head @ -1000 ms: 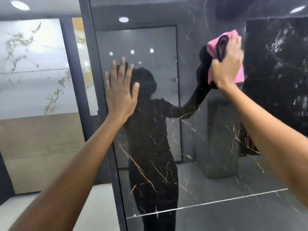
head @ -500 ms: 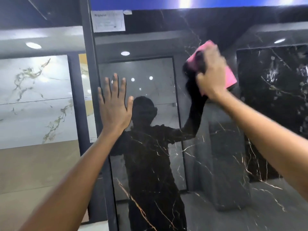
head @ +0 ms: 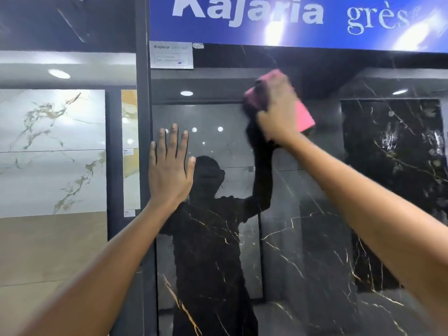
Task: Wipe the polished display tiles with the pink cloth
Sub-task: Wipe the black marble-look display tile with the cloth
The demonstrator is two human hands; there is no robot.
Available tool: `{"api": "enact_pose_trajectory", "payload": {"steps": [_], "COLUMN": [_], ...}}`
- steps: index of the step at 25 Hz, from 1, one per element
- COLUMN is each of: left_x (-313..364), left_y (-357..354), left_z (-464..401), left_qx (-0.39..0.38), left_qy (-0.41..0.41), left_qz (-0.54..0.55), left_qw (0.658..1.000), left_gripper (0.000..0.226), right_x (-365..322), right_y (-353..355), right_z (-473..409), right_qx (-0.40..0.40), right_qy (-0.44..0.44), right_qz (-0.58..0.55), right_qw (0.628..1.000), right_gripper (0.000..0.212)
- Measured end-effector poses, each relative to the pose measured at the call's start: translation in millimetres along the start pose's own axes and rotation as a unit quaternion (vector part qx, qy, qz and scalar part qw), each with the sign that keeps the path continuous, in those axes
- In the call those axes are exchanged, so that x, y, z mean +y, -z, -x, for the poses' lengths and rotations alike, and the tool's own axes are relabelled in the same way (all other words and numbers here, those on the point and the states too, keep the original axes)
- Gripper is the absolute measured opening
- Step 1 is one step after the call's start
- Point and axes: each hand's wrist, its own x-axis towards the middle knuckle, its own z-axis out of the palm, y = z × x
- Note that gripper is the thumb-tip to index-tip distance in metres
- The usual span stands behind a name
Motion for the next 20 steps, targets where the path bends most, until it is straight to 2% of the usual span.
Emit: {"api": "enact_pose_trajectory", "payload": {"steps": [1,2,3,4,5,6,7,8,9,10,11,12,13,14,15,16,17,18,19,20], "left_x": [-1,-2,-1,-1,0,0,0,-1,0,1,1,0,0,-1,-1,0,0,3,8,16], "left_y": [0,-1,-1,-1,-1,-1,-1,-1,-1,0,0,0,0,0,0,1,2,5,9,14], "left_z": [0,0,1,1,1,1,1,1,1,1,2,1,1,1,1,1,1,1,-2,-7], "left_qx": [0.000,-0.001,-0.001,0.000,0.003,0.005,0.005,0.003,0.003,0.003,0.002,0.000,-0.003,-0.007,-0.011,-0.014,-0.018,-0.022,-0.022,-0.015], "left_qy": [0.000,0.000,-0.001,-0.002,-0.002,-0.001,0.000,0.001,0.002,0.003,0.005,0.005,0.004,0.004,0.003,0.003,0.005,0.012,0.027,0.048], "left_qz": [0.006,0.014,0.017,0.016,0.016,0.019,0.023,0.027,0.029,0.031,0.032,0.034,0.035,0.035,0.032,0.031,0.029,0.028,0.031,0.040], "left_qw": [1.000,1.000,1.000,1.000,1.000,1.000,1.000,1.000,1.000,1.000,0.999,0.999,0.999,0.999,0.999,0.999,0.999,0.999,0.999,0.998], "left_gripper": [0.061,0.061,0.061,0.062,0.062,0.061,0.061,0.061,0.061,0.061,0.061,0.062,0.062,0.061,0.061,0.061,0.060,0.060,0.058,0.055], "right_x": [-17,-23,-20,-9,6,23,28,19,0,-21,-41,-52,-48,-37,-17,11,35,45,46,36], "right_y": [-12,-18,-15,-7,2,10,16,12,5,-8,-22,-31,-29,-16,-3,8,20,26,20,9], "right_z": [9,11,0,-15,-31,-46,-55,-59,-62,-64,-60,-56,-60,-68,-76,-84,-86,-77,-65,-50], "right_qx": [-0.107,-0.185,-0.208,-0.172,-0.099,-0.012,0.054,0.082,0.085,0.055,-0.029,-0.113,-0.166,-0.152,-0.100,-0.041,0.007,0.033,0.054,0.059], "right_qy": [0.140,0.233,0.271,0.237,0.135,-0.017,-0.184,-0.292,-0.301,-0.210,-0.069,0.052,0.121,0.143,0.105,0.002,-0.123,-0.239,-0.284,-0.255], "right_qz": [0.016,0.045,0.062,0.054,0.024,-0.011,-0.022,0.009,0.052,0.080,0.090,0.094,0.098,0.100,0.089,0.080,0.061,0.038,0.065,0.079], "right_qw": [0.984,0.954,0.938,0.955,0.986,1.000,0.981,0.953,0.948,0.973,0.993,0.988,0.974,0.973,0.985,0.996,0.991,0.970,0.955,0.962], "right_gripper": [0.066,0.073,0.074,0.071,0.066,0.060,0.058,0.059,0.060,0.061,0.064,0.069,0.070,0.064,0.052,0.044,0.043,0.050,0.059,0.063]}}
